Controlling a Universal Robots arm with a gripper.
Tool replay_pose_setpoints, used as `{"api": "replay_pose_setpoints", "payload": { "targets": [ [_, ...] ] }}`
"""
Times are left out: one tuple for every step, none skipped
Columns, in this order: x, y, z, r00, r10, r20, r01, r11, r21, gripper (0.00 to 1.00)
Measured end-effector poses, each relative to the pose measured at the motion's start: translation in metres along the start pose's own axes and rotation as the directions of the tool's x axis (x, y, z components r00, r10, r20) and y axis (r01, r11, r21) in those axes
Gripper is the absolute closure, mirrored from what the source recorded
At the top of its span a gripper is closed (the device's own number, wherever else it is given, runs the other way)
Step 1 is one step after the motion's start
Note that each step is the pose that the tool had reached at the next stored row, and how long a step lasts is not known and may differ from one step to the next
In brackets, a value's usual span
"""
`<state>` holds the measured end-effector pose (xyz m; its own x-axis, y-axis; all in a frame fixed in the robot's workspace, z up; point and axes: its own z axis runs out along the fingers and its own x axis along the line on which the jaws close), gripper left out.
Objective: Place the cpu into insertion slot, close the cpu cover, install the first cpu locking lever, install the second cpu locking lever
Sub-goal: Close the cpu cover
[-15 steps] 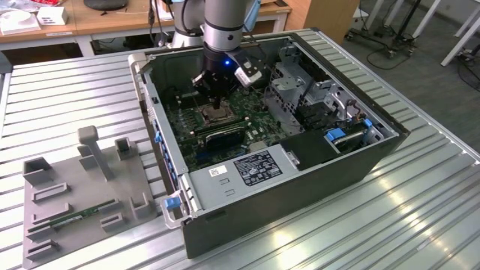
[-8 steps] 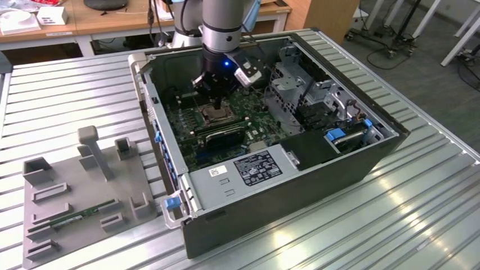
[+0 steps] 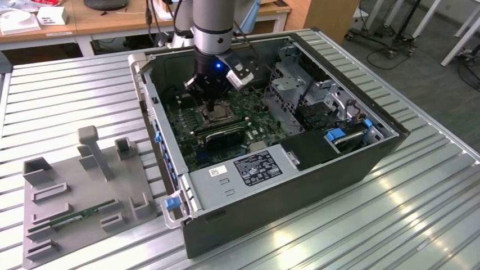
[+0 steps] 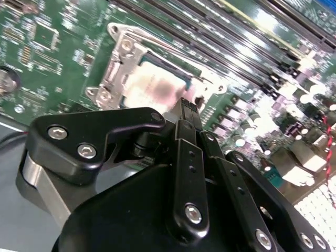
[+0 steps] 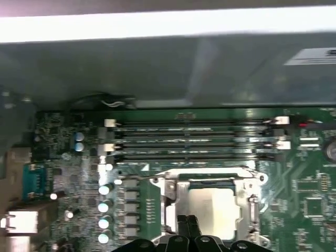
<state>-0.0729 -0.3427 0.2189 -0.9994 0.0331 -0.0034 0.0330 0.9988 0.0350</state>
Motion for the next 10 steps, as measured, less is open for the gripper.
{"api": "replay_pose_setpoints", "payload": {
  "targets": [
    [0.0013,0.0,0.0003,1.0,0.0,0.0001,0.0,1.0,-0.0001,0.89],
    [0.0022,0.0,0.0005,1.0,0.0,0.0,0.0,1.0,-0.0001,0.89],
    [0.0029,-0.0001,0.0008,1.0,0.0,0.0,0.0,1.0,0.0,0.89],
    [0.0035,-0.0001,0.0013,1.0,0.0,-0.0001,0.0,1.0,0.0001,0.89],
    [0.0041,-0.0002,0.0017,1.0,0.0,-0.0001,0.0,1.0,0.0001,0.89],
    [0.0045,-0.0002,0.0023,1.0,0.0,-0.0001,0.0,1.0,0.0,0.89],
    [0.0046,-0.0003,0.0025,1.0,0.0,-0.0001,0.0,1.0,0.0002,0.89],
    [0.0046,-0.0003,0.0025,1.0,0.0,-0.0002,0.0,1.0,0.0003,0.89],
    [0.0046,-0.0003,0.0025,1.0,0.0,-0.0002,0.0,1.0,0.0003,0.89],
    [0.0047,-0.0002,0.0025,1.0,0.0,-0.0002,0.0,1.0,0.0003,0.89]
  ]
}}
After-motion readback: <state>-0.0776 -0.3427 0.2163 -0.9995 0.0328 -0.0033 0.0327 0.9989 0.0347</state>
